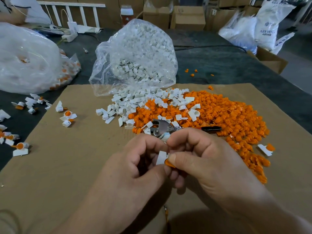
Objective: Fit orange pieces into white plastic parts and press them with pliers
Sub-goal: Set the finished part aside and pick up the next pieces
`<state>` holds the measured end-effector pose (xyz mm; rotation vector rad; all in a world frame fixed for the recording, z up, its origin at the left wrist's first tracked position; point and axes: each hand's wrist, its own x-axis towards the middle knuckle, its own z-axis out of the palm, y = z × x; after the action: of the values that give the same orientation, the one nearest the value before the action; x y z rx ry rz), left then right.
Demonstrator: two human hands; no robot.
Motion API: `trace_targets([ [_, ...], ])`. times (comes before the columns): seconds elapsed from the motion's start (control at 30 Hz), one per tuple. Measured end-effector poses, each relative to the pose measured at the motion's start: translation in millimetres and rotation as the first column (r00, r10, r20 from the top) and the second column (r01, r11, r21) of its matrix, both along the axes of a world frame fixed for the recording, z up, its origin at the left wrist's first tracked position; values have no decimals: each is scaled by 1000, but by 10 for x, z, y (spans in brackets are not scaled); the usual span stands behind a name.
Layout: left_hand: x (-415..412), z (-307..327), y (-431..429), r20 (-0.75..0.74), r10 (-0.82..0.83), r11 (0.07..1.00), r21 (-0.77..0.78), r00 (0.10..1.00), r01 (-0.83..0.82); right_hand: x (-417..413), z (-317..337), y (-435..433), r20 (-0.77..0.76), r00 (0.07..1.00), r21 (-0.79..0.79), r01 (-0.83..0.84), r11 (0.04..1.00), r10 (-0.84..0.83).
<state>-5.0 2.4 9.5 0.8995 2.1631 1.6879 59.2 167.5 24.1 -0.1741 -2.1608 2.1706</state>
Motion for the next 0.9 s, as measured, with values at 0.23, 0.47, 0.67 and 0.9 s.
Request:
trace_targets([
  [0.23,-77,58,44,321,35,976,193,946,-101,56,16,134,-212,967,820,256,513,-143],
  [0.47,-153,94,5,547,16,937,283,837,-203,33,-4,300,128,976,991,-121,53,-176],
  [0.67,-201,86,-37,563,-16,951,264,826,-161,-7,-11,401,131,980,989,-119,82,-150],
  [0.9,-229,93,-57,580,-35,943,289,814,-165,-43,-13,410,92,988,995,-96,-26,-126],
])
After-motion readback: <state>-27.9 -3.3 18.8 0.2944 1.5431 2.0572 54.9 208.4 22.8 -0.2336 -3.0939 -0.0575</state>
